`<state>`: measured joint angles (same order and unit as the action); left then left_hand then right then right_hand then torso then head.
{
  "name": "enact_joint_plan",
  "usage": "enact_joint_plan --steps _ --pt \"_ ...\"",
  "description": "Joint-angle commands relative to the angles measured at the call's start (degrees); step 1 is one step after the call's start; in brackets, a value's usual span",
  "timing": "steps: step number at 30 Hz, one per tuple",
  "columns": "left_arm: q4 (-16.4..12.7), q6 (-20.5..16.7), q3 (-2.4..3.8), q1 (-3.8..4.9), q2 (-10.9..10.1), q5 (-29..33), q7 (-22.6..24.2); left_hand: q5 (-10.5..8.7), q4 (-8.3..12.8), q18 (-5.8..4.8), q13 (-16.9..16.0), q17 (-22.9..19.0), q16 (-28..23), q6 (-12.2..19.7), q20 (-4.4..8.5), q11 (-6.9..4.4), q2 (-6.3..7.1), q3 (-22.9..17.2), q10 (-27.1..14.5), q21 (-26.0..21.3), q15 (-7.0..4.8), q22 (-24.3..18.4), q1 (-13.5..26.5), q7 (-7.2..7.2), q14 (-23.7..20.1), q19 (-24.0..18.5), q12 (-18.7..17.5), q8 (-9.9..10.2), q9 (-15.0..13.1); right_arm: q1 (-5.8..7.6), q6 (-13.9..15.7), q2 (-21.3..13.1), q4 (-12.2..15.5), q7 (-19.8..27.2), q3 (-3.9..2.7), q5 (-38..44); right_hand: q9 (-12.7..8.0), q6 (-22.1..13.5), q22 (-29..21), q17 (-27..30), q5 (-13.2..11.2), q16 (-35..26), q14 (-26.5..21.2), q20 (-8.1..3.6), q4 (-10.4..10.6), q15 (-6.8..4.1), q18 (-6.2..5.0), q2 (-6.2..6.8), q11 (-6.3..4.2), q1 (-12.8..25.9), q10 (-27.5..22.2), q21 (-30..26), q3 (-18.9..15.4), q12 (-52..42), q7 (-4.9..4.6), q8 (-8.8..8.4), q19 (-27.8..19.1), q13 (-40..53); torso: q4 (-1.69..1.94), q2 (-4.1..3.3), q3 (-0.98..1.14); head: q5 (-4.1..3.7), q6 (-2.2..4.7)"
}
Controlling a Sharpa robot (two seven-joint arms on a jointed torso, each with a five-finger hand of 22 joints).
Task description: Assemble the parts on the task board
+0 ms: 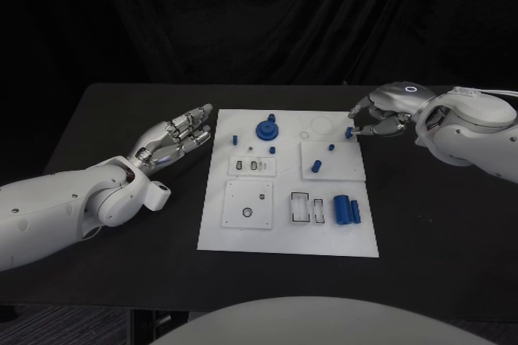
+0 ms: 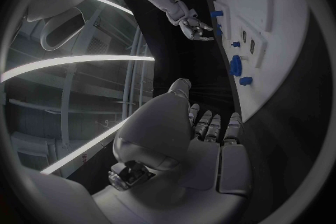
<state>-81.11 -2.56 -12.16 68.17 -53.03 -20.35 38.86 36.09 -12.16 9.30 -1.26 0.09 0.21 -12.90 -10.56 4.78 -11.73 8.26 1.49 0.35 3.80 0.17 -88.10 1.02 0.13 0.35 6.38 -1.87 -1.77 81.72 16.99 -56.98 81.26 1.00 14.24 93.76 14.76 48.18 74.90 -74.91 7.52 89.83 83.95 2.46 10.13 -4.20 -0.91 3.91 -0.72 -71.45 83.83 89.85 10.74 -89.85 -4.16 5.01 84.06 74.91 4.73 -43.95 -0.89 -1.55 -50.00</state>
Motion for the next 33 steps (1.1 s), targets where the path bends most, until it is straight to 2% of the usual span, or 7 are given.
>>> enact_joint_plan --steps 1,4,7,24,33 --pt "0.0 0.7 0.04 -0.11 0.1 -0.1 5.0 0.32 0.1 0.99 0.0 -0.1 -0.2 0.4 -0.41 0.45 -0.35 -0.1 0.1 0.0 0.31 0.1 0.4 0.06 -0.1 0.0 0.3 0.2 0.1 -0.47 -0.2 0.1 -0.3 -1.8 -0.03 0.2 0.2 0.7 15.1 -15.1 0.7 0.2 6.0 -0.29 0.5 -0.1 0.9 0.38 0.02 -0.6 6.2 0.1 0.0 -0.2 -0.12 0.44 5.9 15.1 0.0 -0.02 0.02 -0.2 0.1" --pt "0.0 0.7 0.04 -0.14 0.1 -0.1 4.9 0.33 0.2 0.99 0.0 -0.1 -0.2 0.4 -0.43 0.48 -0.36 -0.1 0.1 0.0 0.34 0.1 0.3 0.07 -0.1 0.0 0.3 0.2 0.1 -0.75 -0.6 0.4 -0.7 -2.1 -0.03 0.2 0.4 1.4 14.9 -15.1 3.1 0.2 6.0 -0.19 0.0 -0.01 0.79 0.33 0.12 -2.2 6.2 -0.2 0.2 -0.2 -0.2 0.81 5.7 15.1 0.0 0.03 0.01 -0.31 0.12" --pt "0.0 0.7 0.04 -0.17 0.1 -0.1 4.9 0.33 0.2 0.99 0.0 -0.1 -0.2 0.4 -0.43 0.48 -0.36 -0.1 0.1 0.0 0.34 0.1 0.3 0.07 -0.1 0.0 0.3 0.2 0.1 -0.98 -0.8 0.7 -1.2 -2.4 -0.03 0.2 0.5 1.5 14.9 -15.1 3.6 0.2 6.0 -0.19 -0.1 -0.01 0.73 0.33 0.15 -2.6 6.2 -0.4 0.3 -0.2 -0.25 0.85 5.6 15.1 0.08 0.05 -0.02 -0.4 0.29" --pt "0.1 1.1 0.04 -0.25 0.0 -0.1 4.7 0.34 0.3 0.99 0.0 -0.1 -0.2 0.5 -0.47 0.55 -0.4 -0.2 0.1 0.0 0.41 0.1 0.3 0.09 -0.1 0.0 0.4 0.2 0.1 -1.35 -0.9 1.9 -2.5 -3.3 -0.03 0.2 0.5 1.4 14.7 -15.1 3.9 0.2 6.0 -0.14 -0.2 0.07 0.6 0.28 0.18 -2.8 6.2 -0.9 0.3 -0.2 -0.38 0.83 5.3 15.1 0.02 0.01 -0.03 -0.26 0.37" --pt "0.1 1.3 0.04 -0.27 0.0 -0.1 4.7 0.34 0.4 0.99 0.0 -0.1 -0.2 0.5 -0.51 0.6 -0.41 -0.3 0.0 0.0 0.46 0.1 0.3 0.08 -0.1 0.0 0.3 0.2 0.1 -1.55 -1.6 2.4 -3.5 -3.4 -0.03 0.2 1.0 2.4 14.6 -15.1 4.4 0.2 6.0 0.01 -0.2 0.26 0.53 0.25 0.36 -3.0 6.2 -1.1 0.2 -0.2 -0.53 1.4 5.1 15.1 0.0 0.01 -0.02 -0.17 0.4"
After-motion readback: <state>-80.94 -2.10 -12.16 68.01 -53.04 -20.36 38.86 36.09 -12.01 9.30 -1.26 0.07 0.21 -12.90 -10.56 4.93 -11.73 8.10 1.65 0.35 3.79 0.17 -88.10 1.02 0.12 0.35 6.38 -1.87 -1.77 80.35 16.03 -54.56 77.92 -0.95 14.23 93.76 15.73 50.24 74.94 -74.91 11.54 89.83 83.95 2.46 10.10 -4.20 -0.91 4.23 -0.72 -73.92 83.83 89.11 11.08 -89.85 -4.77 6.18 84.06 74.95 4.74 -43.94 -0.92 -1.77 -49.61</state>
